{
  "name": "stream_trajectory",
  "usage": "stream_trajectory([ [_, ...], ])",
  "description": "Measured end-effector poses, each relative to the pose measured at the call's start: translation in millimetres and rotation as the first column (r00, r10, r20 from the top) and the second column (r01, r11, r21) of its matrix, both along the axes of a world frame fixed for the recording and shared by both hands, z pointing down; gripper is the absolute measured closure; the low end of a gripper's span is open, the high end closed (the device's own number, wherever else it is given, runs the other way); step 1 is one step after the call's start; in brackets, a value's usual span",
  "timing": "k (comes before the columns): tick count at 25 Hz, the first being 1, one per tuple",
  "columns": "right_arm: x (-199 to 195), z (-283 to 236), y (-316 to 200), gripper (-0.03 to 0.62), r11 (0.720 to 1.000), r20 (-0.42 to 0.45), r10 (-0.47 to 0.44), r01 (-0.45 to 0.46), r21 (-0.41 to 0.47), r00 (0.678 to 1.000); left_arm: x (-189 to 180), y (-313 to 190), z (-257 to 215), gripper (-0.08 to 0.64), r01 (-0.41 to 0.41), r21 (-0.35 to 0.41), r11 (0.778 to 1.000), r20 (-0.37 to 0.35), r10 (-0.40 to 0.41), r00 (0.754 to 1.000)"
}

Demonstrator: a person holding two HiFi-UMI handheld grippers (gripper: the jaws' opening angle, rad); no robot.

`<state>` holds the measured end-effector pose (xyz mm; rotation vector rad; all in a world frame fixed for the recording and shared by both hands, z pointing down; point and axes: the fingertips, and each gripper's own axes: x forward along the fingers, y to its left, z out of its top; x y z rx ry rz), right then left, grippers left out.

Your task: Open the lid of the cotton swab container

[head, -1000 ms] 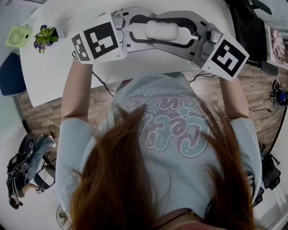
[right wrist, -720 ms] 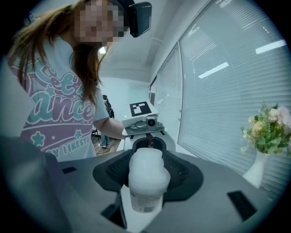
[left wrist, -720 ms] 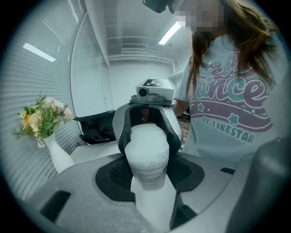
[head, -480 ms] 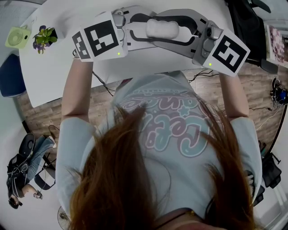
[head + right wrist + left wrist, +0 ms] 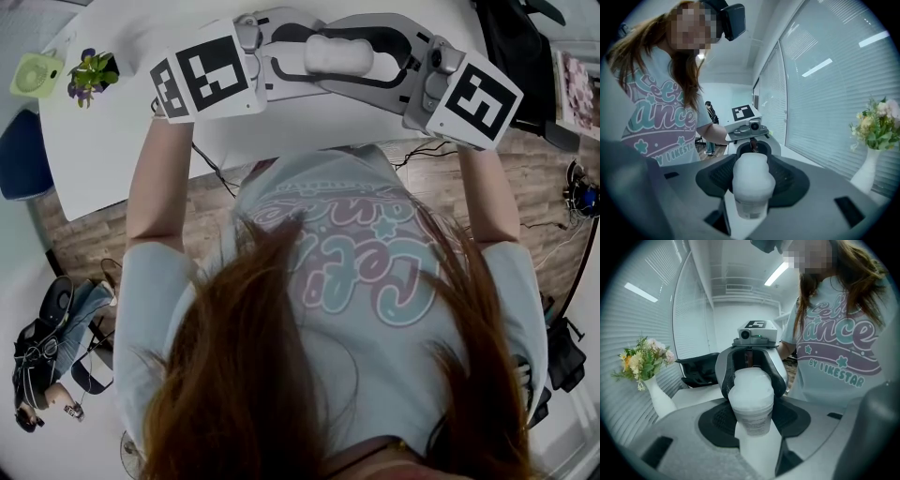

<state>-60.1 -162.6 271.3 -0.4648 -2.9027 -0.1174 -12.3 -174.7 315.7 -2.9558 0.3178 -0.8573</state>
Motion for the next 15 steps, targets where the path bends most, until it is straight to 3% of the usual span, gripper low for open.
stream_trajectory([
  [10, -0.1, -0.8, 0.7, 0.380, 0.999, -0.019, 0.007, -0.007, -0.034, 1.000, 0.1, 1.7, -0.9, 0.367, -0.008, 0.004, 1.000, 0.004, 0.008, 1.000],
  [15, 2.2, 0.6, -2.3, 0.382, 0.987, -0.030, 0.017, -0.022, -0.162, 0.999, -1.0, 2.0, 3.3, 0.368, -0.015, 0.045, 0.999, 0.045, 0.013, 0.999],
])
